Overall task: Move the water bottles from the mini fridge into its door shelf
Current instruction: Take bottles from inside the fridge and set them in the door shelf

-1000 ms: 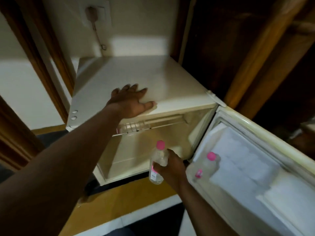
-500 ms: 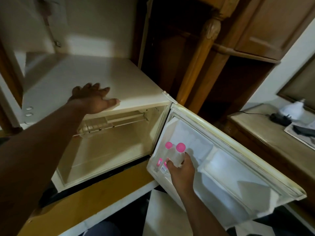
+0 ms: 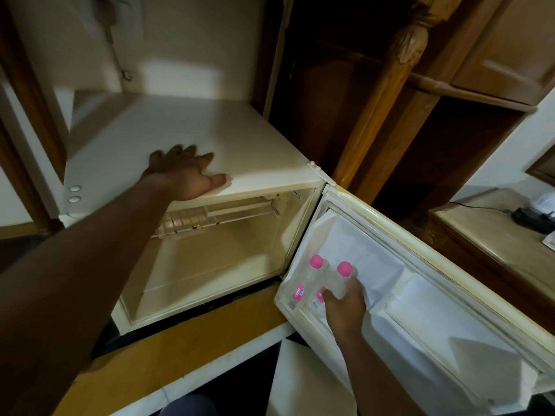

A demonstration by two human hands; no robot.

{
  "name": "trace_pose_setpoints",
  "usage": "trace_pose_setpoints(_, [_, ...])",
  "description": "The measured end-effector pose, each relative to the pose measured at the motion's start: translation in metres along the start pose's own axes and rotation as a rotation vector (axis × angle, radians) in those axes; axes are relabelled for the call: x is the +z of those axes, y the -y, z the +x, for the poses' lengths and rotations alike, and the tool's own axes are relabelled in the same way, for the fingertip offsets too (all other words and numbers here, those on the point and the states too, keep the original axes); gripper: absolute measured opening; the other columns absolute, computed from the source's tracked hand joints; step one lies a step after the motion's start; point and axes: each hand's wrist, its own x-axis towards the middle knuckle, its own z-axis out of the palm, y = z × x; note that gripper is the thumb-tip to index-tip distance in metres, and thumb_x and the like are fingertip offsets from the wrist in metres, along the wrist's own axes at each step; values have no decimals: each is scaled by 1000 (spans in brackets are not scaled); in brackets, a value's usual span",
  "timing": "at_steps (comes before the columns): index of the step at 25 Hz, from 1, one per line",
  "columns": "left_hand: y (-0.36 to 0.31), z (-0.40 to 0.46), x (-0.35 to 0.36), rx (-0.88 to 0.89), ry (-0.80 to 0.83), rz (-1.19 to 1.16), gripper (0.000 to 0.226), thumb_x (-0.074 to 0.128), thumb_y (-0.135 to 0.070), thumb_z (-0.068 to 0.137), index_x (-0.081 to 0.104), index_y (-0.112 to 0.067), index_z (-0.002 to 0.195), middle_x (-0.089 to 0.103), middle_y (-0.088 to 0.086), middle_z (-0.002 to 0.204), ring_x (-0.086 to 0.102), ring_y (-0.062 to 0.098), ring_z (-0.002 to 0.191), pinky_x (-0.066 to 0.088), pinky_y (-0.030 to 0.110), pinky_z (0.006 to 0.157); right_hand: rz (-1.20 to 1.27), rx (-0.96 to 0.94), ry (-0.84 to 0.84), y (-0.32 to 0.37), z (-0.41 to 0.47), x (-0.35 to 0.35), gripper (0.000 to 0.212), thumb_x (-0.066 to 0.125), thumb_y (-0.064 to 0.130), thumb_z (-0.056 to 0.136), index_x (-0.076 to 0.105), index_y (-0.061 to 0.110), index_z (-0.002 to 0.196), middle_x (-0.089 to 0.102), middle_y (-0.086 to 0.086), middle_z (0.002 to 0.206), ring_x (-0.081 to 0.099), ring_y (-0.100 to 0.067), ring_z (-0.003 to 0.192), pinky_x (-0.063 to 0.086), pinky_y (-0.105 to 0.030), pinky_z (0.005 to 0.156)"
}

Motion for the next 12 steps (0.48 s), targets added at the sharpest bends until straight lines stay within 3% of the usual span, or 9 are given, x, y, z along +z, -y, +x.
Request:
trace_pose_setpoints(3, [-7, -3, 3, 26, 5, -20, 96, 21, -90, 77, 18, -38, 157, 9, 0, 168, 5, 25, 153, 7, 53, 118, -41, 75, 11, -18, -4, -6, 55, 81, 7, 77, 56, 7, 126, 66, -10, 113, 63, -32, 110, 51, -38, 95])
trace_pose_setpoints(7, [-16, 0, -1, 37, -16, -31, 96, 21, -90, 77, 18, -38, 157, 10, 1, 168, 6, 25, 153, 8, 53, 118, -95, 87, 27, -27, 0, -12, 64, 82, 8, 78, 51, 1, 133, 63, -19, 126, 59, -37, 118, 48, -48, 105])
trace_pose_setpoints(10, [-16, 2, 2, 35, -14, -19, 97, 20, -91, 75, 19, -39, 157, 11, 1, 168, 7, 25, 153, 9, 54, 118, -105, 85, 54, -23, -1, -15, 63, 82, 8, 78, 51, -1, 132, 62, -21, 127, 57, -37, 121, 46, -45, 106])
trace_pose_setpoints(12, [-14, 1, 2, 34, -19, -26, 100, 18, -92, 73, 19, -39, 157, 11, 1, 168, 7, 25, 153, 10, 54, 117, -158, 45, -51, -12, -16, -15, 71, 81, 13, 80, 45, -5, 139, 52, -24, 139, 47, -39, 132, 37, -42, 111])
